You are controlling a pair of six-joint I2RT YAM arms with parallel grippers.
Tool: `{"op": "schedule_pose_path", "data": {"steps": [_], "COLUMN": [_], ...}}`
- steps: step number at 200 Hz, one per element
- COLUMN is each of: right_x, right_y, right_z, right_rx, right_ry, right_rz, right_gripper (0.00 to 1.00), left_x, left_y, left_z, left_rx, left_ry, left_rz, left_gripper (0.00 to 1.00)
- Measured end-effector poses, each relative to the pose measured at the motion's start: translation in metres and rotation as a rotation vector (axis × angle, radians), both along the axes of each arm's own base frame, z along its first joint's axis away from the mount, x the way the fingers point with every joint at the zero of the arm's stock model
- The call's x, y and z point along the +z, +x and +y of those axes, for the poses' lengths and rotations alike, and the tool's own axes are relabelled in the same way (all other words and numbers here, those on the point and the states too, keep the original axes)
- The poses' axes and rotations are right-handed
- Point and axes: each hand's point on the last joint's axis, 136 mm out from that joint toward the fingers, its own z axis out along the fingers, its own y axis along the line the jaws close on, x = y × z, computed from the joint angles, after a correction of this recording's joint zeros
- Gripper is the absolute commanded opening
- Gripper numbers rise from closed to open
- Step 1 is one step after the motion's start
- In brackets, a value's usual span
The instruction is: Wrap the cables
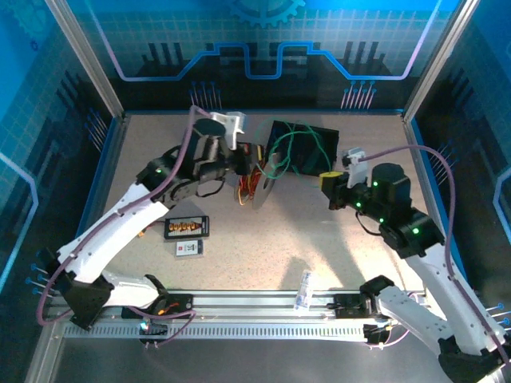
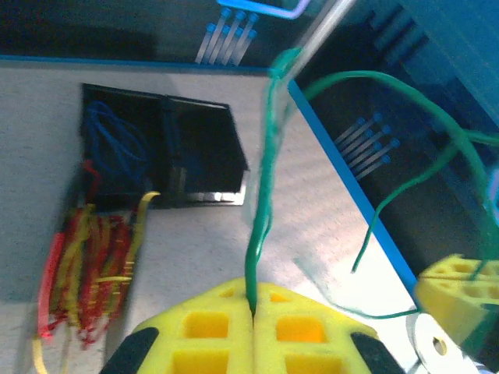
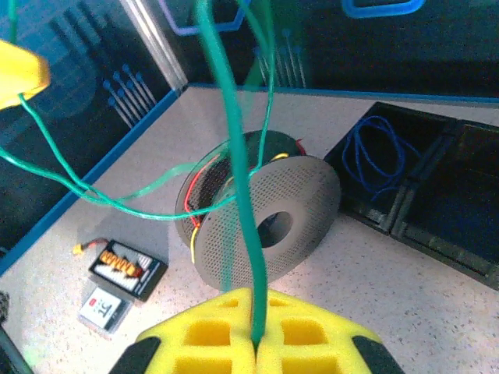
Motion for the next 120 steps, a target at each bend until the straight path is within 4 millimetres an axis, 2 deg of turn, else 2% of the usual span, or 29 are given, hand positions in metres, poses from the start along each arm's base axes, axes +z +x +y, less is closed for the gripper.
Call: {"op": "schedule_pose_path", "data": {"steps": [26,48,120], "right_x": [0.002,-0.001,-0.014], "right_y": [0.000,-0.001,-0.001], "right_z": [-0.026,-0.035,-0.055], "right_rx": [-0.072,-0.083,-0.148], "right_ry": [0.064,0.111,0.154], "right_rz": [0.006,0.028,0.100], "right_gripper": [0.00,0.00,0.00], "left_x": [0.012,0.018,0.009], "left_y": [0.004,0.007,0.023], "left_z": [0.032,0.050,0.081], "left_rx": [0.065,0.101,0.164], "left_ry": [-0.025,-0.037,-0.041], "left_rz": [-0.024,-0.032,0.001], "left_gripper": [0.00,0.00,0.00]}}
